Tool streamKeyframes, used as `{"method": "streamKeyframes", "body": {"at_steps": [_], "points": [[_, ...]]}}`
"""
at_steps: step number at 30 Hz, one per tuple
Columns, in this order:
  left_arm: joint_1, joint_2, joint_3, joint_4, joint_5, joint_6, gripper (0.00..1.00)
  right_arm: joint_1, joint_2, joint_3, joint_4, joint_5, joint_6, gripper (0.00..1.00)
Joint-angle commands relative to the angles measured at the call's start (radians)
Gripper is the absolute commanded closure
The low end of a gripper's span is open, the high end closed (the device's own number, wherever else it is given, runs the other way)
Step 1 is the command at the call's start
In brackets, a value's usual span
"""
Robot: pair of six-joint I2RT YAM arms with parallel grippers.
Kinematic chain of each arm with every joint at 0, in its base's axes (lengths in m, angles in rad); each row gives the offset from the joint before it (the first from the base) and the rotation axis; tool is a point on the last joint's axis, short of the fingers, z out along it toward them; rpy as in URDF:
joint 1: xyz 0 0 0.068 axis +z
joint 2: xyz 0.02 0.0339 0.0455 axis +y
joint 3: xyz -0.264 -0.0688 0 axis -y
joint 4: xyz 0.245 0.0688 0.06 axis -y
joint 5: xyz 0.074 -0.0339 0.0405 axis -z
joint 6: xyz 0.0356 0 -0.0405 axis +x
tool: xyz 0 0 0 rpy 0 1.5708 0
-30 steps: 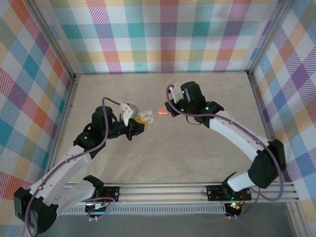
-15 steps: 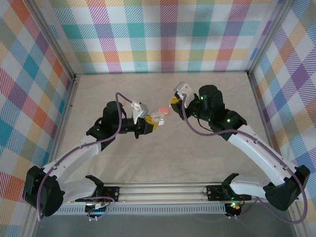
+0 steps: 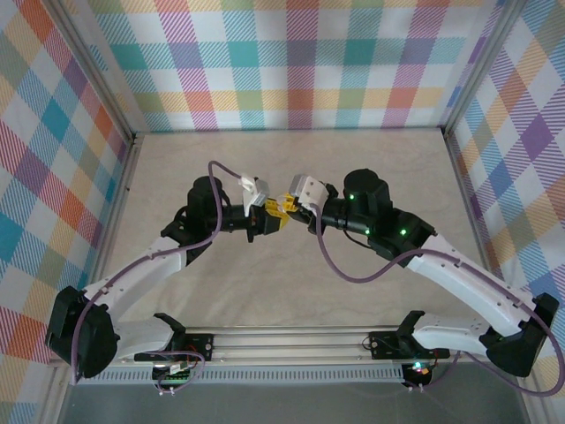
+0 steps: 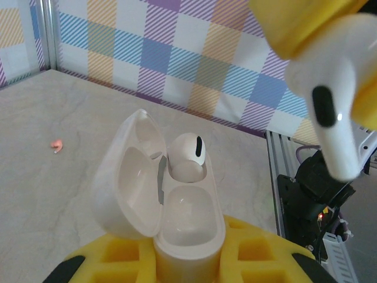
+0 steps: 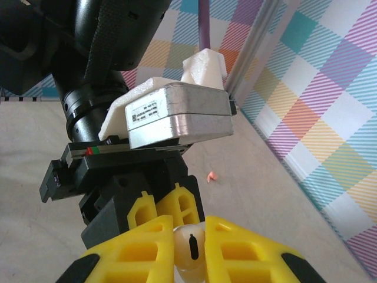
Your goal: Insert the wireless bluetooth earbuds into the charging case
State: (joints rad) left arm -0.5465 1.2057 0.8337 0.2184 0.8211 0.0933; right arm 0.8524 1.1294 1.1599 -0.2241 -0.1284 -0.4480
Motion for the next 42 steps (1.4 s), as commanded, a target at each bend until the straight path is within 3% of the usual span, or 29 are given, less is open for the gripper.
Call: {"method": "streamKeyframes", "body": {"at_steps": [1,22,42], "points": [[-0.012,0.007,0.042,0.047,0.03,-0.009,1.0,0.007,0.019,-0.023,0.071,-0.013,-0.044,0.85],[-0.023,-0.003,0.051,0.039,0.035,-0.018,1.0,0.006,0.024,-0.079,0.146,0.07,-0.143,0.85],[-0.023,-0.012,0.056,0.059,0.02,-0.059,1.0,0.007,-0.01,-0.127,0.142,0.052,-0.226,0.84]]}}
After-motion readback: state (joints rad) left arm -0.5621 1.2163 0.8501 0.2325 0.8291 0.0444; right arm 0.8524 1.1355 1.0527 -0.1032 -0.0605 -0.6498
